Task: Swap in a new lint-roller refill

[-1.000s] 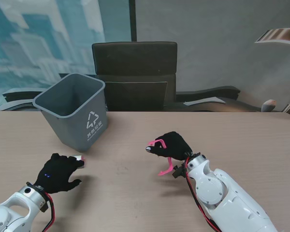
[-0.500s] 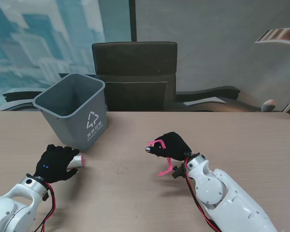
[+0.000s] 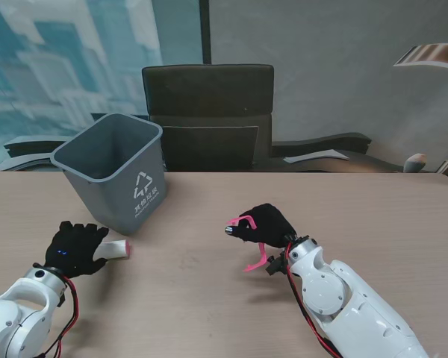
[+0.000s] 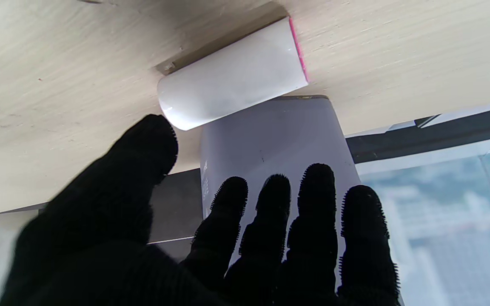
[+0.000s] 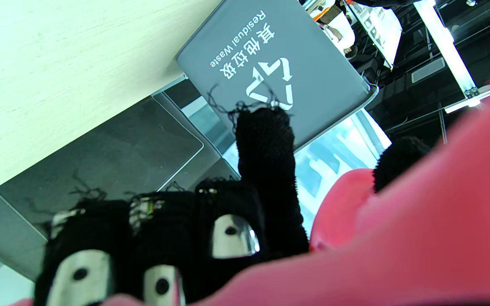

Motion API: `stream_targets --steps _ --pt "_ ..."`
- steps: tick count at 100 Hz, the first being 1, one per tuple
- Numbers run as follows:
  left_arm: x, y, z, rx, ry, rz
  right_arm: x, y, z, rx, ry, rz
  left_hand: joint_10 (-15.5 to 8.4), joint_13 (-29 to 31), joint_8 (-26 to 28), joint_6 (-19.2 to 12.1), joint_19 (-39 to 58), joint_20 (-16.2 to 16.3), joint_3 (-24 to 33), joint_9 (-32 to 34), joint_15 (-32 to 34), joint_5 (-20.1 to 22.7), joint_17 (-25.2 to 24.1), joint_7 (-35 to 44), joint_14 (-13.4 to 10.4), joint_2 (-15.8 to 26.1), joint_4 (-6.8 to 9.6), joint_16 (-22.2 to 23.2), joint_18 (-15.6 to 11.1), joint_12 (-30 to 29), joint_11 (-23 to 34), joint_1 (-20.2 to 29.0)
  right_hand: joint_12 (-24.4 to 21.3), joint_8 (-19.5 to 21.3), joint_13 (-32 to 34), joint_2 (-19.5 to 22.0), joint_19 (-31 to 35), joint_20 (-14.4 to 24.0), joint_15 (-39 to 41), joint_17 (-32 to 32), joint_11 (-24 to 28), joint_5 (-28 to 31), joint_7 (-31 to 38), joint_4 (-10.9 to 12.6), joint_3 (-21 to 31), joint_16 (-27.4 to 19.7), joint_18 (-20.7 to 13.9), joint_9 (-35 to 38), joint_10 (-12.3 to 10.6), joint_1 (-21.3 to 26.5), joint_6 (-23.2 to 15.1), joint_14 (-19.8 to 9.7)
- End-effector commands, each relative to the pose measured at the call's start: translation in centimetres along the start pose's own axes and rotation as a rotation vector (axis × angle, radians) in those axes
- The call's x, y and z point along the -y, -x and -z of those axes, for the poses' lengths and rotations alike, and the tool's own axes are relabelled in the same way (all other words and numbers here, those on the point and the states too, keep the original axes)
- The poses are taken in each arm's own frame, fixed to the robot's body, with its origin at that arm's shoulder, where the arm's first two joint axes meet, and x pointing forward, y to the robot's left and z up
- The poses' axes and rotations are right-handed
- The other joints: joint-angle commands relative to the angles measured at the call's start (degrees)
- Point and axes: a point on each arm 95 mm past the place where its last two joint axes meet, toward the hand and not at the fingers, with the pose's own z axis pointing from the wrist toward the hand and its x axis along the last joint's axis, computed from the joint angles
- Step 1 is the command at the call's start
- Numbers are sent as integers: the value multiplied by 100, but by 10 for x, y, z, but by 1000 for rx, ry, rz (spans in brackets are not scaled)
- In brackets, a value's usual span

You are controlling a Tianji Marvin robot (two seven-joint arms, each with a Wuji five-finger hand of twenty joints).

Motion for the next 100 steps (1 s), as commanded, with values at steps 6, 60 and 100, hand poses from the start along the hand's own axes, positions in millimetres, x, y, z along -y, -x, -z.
stream_targets --steps 6,60,100 --pt "-2 7 -2 9 36 -16 3 -1 0 -3 -14 -4 169 -273 -62 144 -134 -9 225 -289 -151 -166 -112 -224 72 -206 -153 -80 97 -30 -35 -109 52 37 -55 162 1416 59 862 469 309 327 -58 -213 72 102 -1905 302 242 -146 295 -2432" --pt "-4 24 -19 33 140 -34 3 -1 0 -1 -17 -4 250 -421 -134 373 -395 -53 297 -561 -347 -376 -194 -499 87 -427 -415 -167 52 -107 -172 -483 52 37 -55 160 1416 59 863 469 309 326 -59 -215 73 98 -1905 302 242 -157 291 -2429" --pt "-18 30 -34 70 231 -37 3 1 0 2 -15 -2 280 -457 -132 414 -450 -8 433 -581 -360 -352 -213 -559 105 -359 -581 -163 69 -125 -198 -765 52 37 -55 159 1416 59 862 469 309 326 -59 -216 72 95 -1905 302 242 -152 291 -2430"
